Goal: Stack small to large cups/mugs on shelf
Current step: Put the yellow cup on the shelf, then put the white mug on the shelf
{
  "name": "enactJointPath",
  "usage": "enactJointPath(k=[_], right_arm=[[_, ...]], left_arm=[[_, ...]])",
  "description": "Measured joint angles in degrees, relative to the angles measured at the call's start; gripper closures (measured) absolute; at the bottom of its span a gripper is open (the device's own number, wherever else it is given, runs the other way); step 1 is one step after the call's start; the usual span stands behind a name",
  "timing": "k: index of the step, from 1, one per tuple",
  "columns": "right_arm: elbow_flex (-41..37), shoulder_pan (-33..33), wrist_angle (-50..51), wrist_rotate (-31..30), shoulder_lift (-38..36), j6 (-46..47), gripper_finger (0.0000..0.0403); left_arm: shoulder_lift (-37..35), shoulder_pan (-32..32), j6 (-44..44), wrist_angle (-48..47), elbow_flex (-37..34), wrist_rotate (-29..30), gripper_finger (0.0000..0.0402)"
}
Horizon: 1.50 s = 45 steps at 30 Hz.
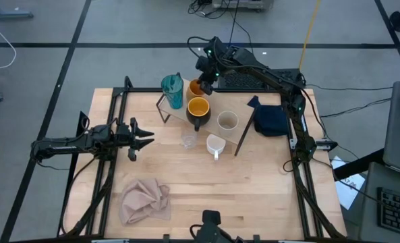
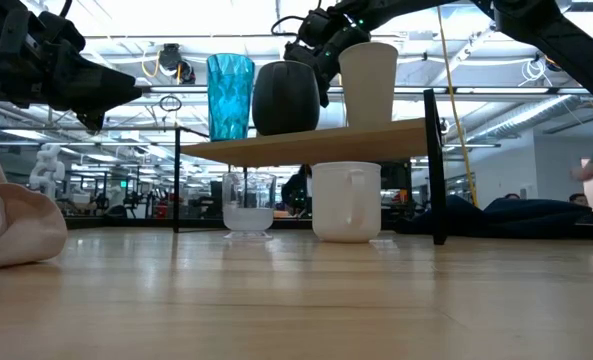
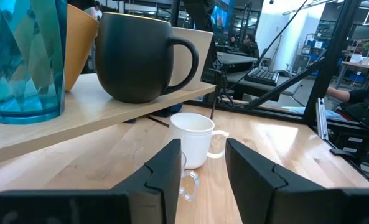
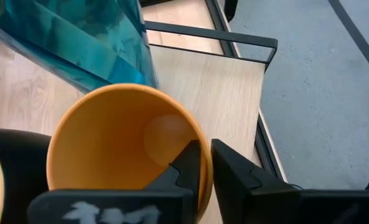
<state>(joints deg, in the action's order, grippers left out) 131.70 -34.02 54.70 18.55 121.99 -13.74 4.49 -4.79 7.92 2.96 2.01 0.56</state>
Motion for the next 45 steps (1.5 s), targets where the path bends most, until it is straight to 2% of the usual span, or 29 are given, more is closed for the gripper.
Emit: enactJointPath(k=[10, 28, 32, 36, 41, 45], right_arm=[[0.0, 0.0, -0.5, -0.2, 0.0, 0.6, 0.0305], [0.0, 0.4, -2.7, -0.4, -4.8, 0.6, 0.03], [-0.1, 0.9, -3.1, -0.5, -8.7, 0.1, 0.03], [-0.1, 3.1, -3.4, 0.5, -14.7, -5.8, 0.03], [0.0, 8.9, -3.0, 1.1, -24.0, -9.3, 0.03], [0.0, 13.6, 1.9, 1.0, -31.2, -11.0, 0.03]], left_arm=[[0.0, 0.0, 0.0, 0.0, 0.0, 0.0, 0.0277], [0.0, 0.0, 0.1, -0.3, 0.0, 0.0, 0.0277], [0.0, 0.0, 0.2, -0.3, 0.0, 0.0, 0.0277], [0.0, 0.0, 0.3, -0.2, 0.0, 0.0, 0.0277], [0.0, 0.0, 0.8, 0.3, 0.0, -0.1, 0.0277], [0.0, 0.0, 1.3, 0.3, 0.0, -0.1, 0.0277]])
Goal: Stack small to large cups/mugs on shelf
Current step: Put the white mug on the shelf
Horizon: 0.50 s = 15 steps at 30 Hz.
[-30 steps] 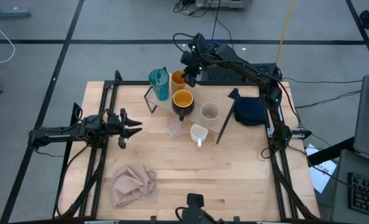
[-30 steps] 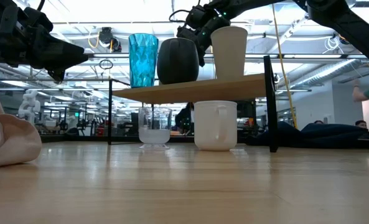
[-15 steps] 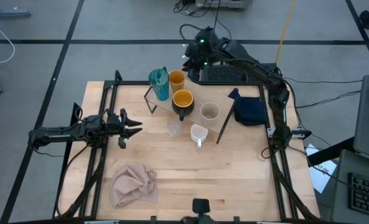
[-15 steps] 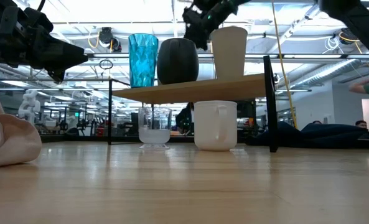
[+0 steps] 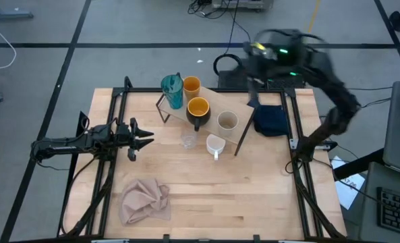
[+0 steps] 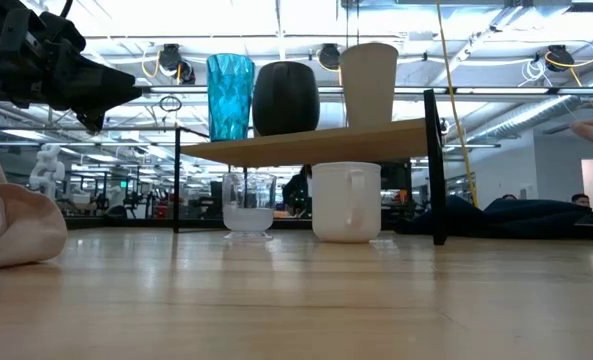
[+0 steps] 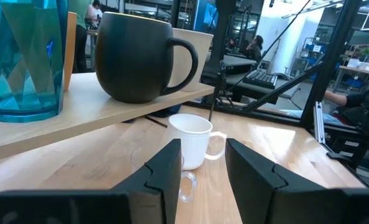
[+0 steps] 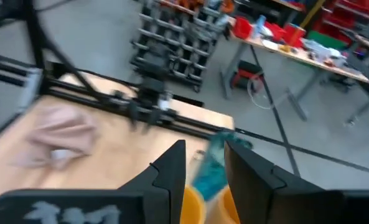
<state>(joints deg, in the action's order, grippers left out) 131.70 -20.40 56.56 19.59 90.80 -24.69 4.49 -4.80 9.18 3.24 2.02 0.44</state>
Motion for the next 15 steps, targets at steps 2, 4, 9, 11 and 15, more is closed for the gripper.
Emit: enactJointPath(k=[2, 4, 9, 11, 15], right_arm=[[0.0, 1.8, 3.3, 0.0, -3.0, 1.3, 0.03], [-0.4, 3.2, 6.6, -0.1, -5.8, 4.1, 0.03], [-9.2, 7.5, 9.6, -5.3, -12.8, 8.5, 0.0307], [-16.2, 9.2, 9.1, -7.8, -16.2, 8.8, 0.0312], [-34.2, 10.9, 1.5, -11.0, -25.1, 10.5, 0.0319]], left_arm=[[0.0, 0.0, 0.3, 0.0, 0.0, -0.2, 0.0277], [0.0, 0.0, 0.4, 0.0, 0.0, -0.2, 0.0277], [0.0, 0.0, 0.4, 0.0, 0.0, -0.2, 0.0277], [0.0, 0.0, 0.4, 0.0, 0.0, -0.2, 0.0277], [0.0, 0.0, 1.4, 0.0, 0.0, -0.3, 0.0277]])
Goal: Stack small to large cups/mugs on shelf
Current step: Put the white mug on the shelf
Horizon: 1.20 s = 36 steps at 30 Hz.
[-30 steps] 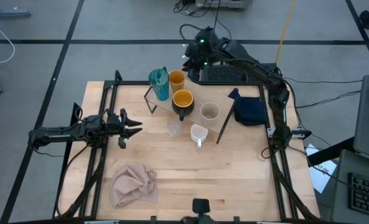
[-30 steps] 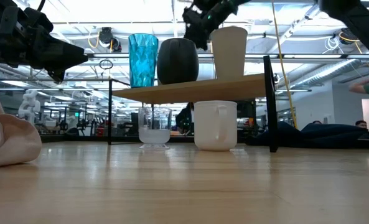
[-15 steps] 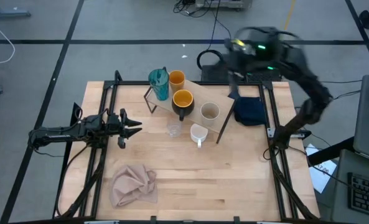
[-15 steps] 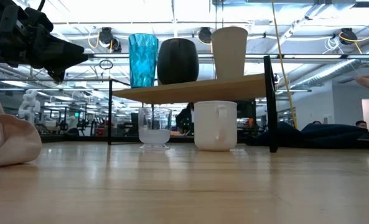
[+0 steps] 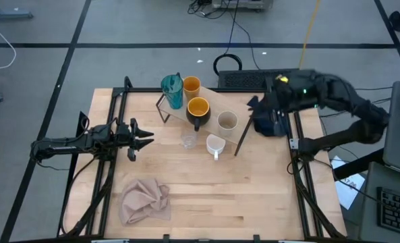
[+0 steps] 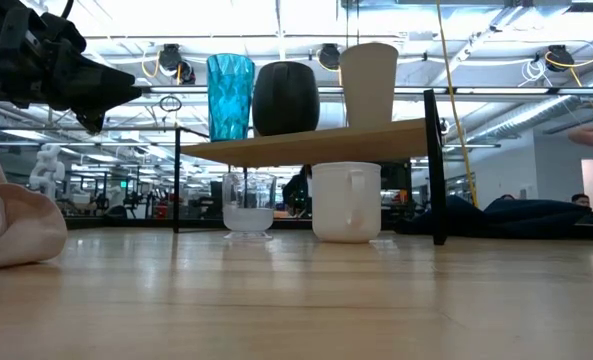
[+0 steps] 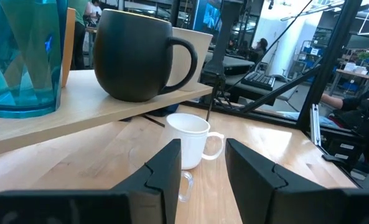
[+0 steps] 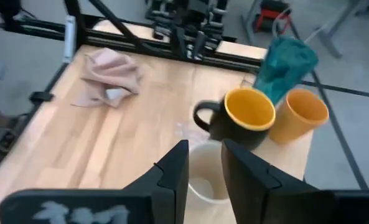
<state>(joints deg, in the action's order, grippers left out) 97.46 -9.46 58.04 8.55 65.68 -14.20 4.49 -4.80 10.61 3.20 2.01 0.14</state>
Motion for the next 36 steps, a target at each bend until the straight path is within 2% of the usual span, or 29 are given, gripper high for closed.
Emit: enactJointPath(k=[3, 7, 12, 15, 19, 24, 32, 34, 36], right_arm=[[-13.5, 0.2, -7.8, -2.7, -8.0, 1.5, 0.0323], [-28.7, 0.2, -18.2, -2.8, -19.5, 4.9, 0.0325], [-46.9, 0.2, -39.2, -2.5, -31.7, 9.1, 0.0325], [-56.4, 0.2, -49.0, -1.8, -35.3, 11.1, 0.0326], [-65.8, 0.2, -61.7, 3.1, -36.1, 14.4, 0.0326], [-71.5, 2.1, -72.1, 5.2, -34.8, 14.9, 0.0326], [-72.1, 8.8, -83.7, 5.1, -32.3, 13.3, 0.0326], [-72.1, 11.1, -85.2, 3.7, -32.0, 12.9, 0.0326], [-71.8, 13.7, -83.7, -1.0, -32.0, 11.8, 0.0326]], left_arm=[[0.0, 0.0, 0.0, 0.0, 0.0, -0.1, 0.0277], [0.0, 0.0, 0.3, 0.0, 0.0, -0.1, 0.0277], [0.0, 0.0, 0.6, 0.0, 0.0, -0.1, 0.0277], [0.0, 0.0, 0.6, 0.5, 0.0, 0.1, 0.0277], [0.0, 0.0, 1.3, 1.5, 0.0, 0.2, 0.0277], [0.0, 0.0, 1.9, 1.4, 0.0, 0.4, 0.0277], [0.0, 0.0, 1.9, 1.4, 0.0, 0.4, 0.0277], [0.0, 0.0, 1.9, 1.4, 0.0, 0.4, 0.0277], [0.0, 0.0, 1.9, 1.4, 0.0, 0.4, 0.0277]])
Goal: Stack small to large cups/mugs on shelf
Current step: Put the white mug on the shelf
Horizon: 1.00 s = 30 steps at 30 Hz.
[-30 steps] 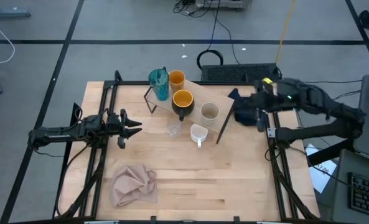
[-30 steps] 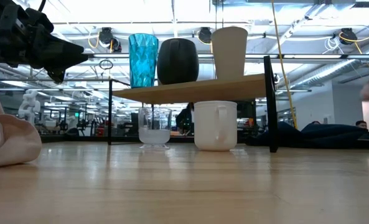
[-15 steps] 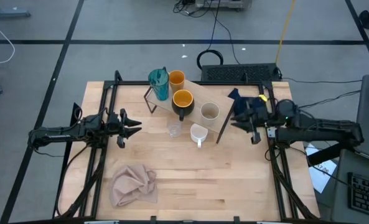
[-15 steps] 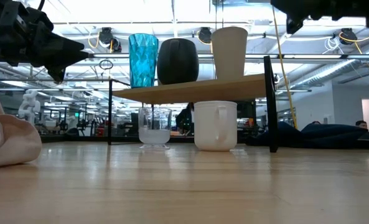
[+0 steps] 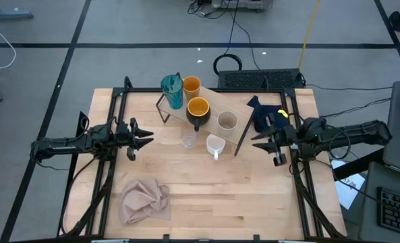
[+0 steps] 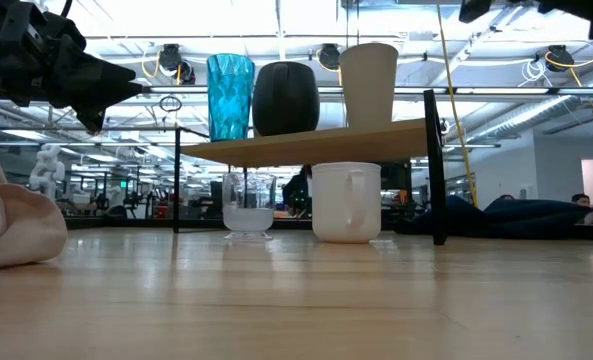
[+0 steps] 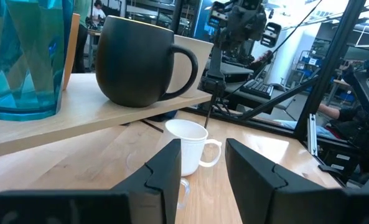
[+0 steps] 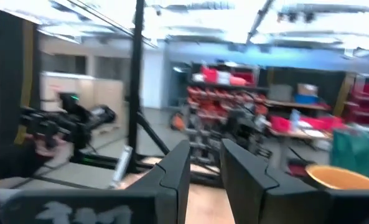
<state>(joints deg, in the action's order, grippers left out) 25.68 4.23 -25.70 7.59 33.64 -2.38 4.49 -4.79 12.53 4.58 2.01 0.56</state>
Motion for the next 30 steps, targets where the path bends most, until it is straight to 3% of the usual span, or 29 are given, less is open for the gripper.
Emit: enactJointPath(k=[7, 13, 16, 19, 26, 30], right_arm=[[6.1, 9.5, 13.6, -20.1, 0.8, -3.1, 0.0326], [7.9, 14.5, 15.0, -26.7, 1.4, -8.3, 0.0326], [7.7, 13.8, 15.4, -27.1, 1.1, -6.5, 0.0326], [7.5, 14.2, 15.7, -23.5, 2.4, -3.2, 0.0326], [7.5, 20.0, 6.4, -21.2, 12.5, -2.8, 0.0326], [9.9, 24.3, 6.3, -29.0, 19.7, -3.3, 0.0326]], left_arm=[[0.0, 0.0, 0.0, -0.2, 0.0, -0.5, 0.0277], [0.0, 0.0, -1.0, -0.8, 0.0, -0.5, 0.0277], [0.0, 0.0, -1.2, -0.8, 0.0, -0.5, 0.0277], [0.0, 0.0, -0.6, -0.8, 0.0, -0.5, 0.0277], [0.0, 0.0, -0.2, -1.0, 0.0, -0.5, 0.0277], [0.0, 0.0, 0.3, -1.0, 0.0, -0.5, 0.0277]])
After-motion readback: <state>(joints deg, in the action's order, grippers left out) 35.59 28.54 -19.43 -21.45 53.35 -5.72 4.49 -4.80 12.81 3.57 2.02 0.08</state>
